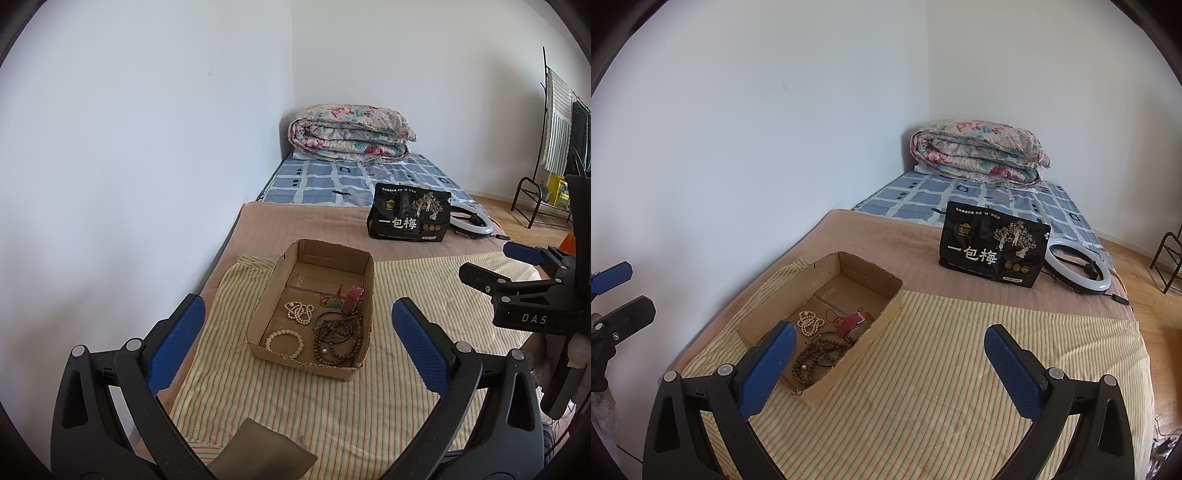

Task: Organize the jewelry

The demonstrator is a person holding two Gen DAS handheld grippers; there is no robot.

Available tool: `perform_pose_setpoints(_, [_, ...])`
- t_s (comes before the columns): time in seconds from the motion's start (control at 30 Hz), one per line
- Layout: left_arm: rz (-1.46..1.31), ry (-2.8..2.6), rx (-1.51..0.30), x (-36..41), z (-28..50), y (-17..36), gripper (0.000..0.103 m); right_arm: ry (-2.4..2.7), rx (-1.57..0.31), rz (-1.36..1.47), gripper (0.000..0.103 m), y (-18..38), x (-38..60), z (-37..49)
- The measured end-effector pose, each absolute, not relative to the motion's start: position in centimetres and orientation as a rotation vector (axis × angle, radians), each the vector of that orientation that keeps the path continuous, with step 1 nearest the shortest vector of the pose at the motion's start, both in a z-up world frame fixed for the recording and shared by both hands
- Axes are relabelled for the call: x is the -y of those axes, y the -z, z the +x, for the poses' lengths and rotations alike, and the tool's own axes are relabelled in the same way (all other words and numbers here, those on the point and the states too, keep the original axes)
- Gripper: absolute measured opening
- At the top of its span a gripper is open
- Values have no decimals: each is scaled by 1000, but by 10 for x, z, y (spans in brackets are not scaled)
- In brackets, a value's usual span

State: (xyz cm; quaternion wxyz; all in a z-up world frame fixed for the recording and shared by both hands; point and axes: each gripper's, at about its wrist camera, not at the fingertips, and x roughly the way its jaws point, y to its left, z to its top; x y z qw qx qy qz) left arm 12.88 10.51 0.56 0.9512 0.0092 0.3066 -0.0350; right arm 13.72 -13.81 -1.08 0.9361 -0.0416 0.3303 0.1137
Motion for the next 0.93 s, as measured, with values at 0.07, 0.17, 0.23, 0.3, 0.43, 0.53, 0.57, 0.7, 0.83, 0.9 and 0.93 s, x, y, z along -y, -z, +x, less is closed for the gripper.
perform_pose_setpoints(0.07, [19,72,-623,-104,128,-6,103,-231,-673,-86,103,11,139,137])
perform_pose_setpoints(0.17, [28,67,-618,-105,127,-9,103,-230,-673,-83,103,11,141,136])
perform_pose_setpoints(0.23, [29,66,-619,-106,128,-10,103,-230,-673,-83,103,11,141,136])
perform_pose_setpoints(0.3, [30,65,-619,-104,127,-9,103,-229,-673,-80,103,11,142,135])
perform_pose_setpoints(0.43, [28,67,-619,-105,127,-9,103,-228,-676,-76,103,12,143,134])
perform_pose_setpoints(0.53, [35,63,-620,-104,127,-9,103,-227,-677,-73,103,12,145,135])
perform_pose_setpoints(0.57, [34,61,-618,-105,127,-9,103,-227,-678,-72,103,13,145,135])
perform_pose_setpoints(0.7, [35,60,-615,-106,128,-9,103,-225,-680,-71,103,13,147,136])
perform_pose_setpoints(0.83, [46,49,-597,-108,127,-6,103,-222,-682,-68,103,15,150,135])
perform_pose_setpoints(0.9, [49,33,-588,-108,124,-2,103,-220,-684,-65,103,15,152,135])
perform_pose_setpoints(0.93, [48,33,-588,-109,123,-2,103,-220,-685,-63,103,15,152,134])
